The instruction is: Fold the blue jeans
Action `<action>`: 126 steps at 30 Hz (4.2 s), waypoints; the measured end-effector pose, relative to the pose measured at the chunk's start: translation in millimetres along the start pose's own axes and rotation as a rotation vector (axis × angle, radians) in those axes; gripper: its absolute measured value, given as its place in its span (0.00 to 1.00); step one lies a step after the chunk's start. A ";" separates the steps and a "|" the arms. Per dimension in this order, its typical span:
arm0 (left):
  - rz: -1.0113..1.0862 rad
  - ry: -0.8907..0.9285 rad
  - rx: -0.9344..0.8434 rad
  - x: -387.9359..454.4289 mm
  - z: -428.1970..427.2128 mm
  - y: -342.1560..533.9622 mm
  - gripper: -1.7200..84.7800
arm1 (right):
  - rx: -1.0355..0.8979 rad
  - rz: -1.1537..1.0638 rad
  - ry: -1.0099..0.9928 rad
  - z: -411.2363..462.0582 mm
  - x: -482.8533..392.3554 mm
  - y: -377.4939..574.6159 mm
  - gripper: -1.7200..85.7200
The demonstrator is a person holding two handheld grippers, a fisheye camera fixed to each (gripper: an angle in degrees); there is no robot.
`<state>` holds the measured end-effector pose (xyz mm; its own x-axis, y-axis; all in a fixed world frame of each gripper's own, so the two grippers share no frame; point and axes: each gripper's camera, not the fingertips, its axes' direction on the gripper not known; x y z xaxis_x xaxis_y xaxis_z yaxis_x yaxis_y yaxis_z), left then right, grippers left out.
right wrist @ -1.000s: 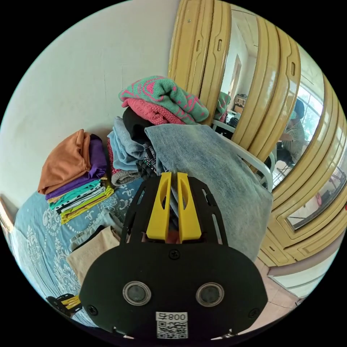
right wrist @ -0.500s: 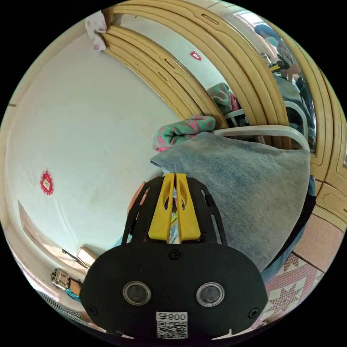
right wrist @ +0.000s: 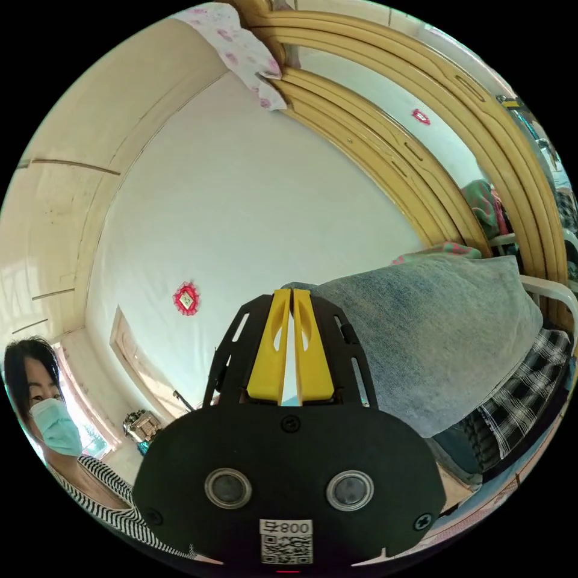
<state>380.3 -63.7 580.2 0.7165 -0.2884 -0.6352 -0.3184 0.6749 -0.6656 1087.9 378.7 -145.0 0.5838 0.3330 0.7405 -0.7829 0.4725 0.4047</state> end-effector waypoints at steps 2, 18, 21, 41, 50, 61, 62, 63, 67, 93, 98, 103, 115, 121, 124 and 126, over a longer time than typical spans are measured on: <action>-0.009 0.010 0.071 1.0 -31.2 31.5 0.02 | -0.007 -0.042 -0.075 4.7 -38.0 5.7 0.02; 0.000 0.041 0.591 -8.8 -283.5 300.4 0.09 | -0.145 -0.091 -0.500 100.3 -275.6 112.0 0.02; -0.002 -0.005 0.691 -13.4 -331.4 363.6 0.13 | -0.225 -0.090 -0.586 128.6 -317.5 161.1 0.02; -0.501 -0.382 0.702 -76.7 -462.9 764.4 0.07 | -0.784 0.064 -0.710 361.5 -428.1 518.9 0.02; -0.448 -0.571 0.726 -86.3 -537.3 830.2 0.06 | -0.737 0.129 -0.688 410.8 -392.9 566.2 0.02; -0.270 -0.747 0.679 -97.1 -583.7 869.6 0.04 | -0.686 0.186 -0.576 390.9 -273.8 645.8 0.02; -0.285 -0.740 0.630 -107.0 -574.4 877.6 0.05 | -0.735 0.218 -0.506 387.5 -250.1 671.7 0.02; -0.295 -0.725 0.600 -113.8 -567.5 881.6 0.05 | -0.769 0.232 -0.459 386.6 -236.8 686.7 0.02; -0.513 -0.447 0.232 -194.5 -481.5 913.1 0.08 | -1.078 0.442 -0.071 382.2 -122.5 807.1 0.02; -0.905 -0.042 0.351 -294.8 -455.0 1076.6 0.15 | -1.351 -0.377 0.179 531.5 -199.0 940.3 0.11; -1.118 0.066 0.574 -325.4 -447.4 1125.5 0.16 | -1.393 -0.597 0.278 559.1 -211.0 975.0 0.13; -1.212 0.113 0.658 -362.6 -435.6 1139.3 0.16 | -1.464 -0.662 0.334 569.1 -199.5 993.5 0.12; -1.214 0.197 0.761 -408.2 -436.1 1146.7 0.06 | -1.523 -0.735 0.351 554.0 -162.9 979.4 0.10; -1.066 0.229 0.891 -414.4 -466.6 1131.5 0.05 | -1.504 -0.677 0.256 534.9 -135.8 922.0 0.06; -0.986 0.241 0.945 -418.7 -486.5 1116.0 0.05 | -1.428 -0.625 0.235 522.0 -120.2 874.2 0.05; -0.940 0.249 0.970 -422.0 -500.3 1105.7 0.05 | -1.365 -0.577 0.220 511.5 -109.0 837.8 0.05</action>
<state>-584.7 464.4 -83.7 0.2570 -0.9402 -0.2236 0.8517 0.3297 -0.4074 258.3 320.8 387.8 0.8510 -0.1055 0.5145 0.2860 0.9147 -0.2855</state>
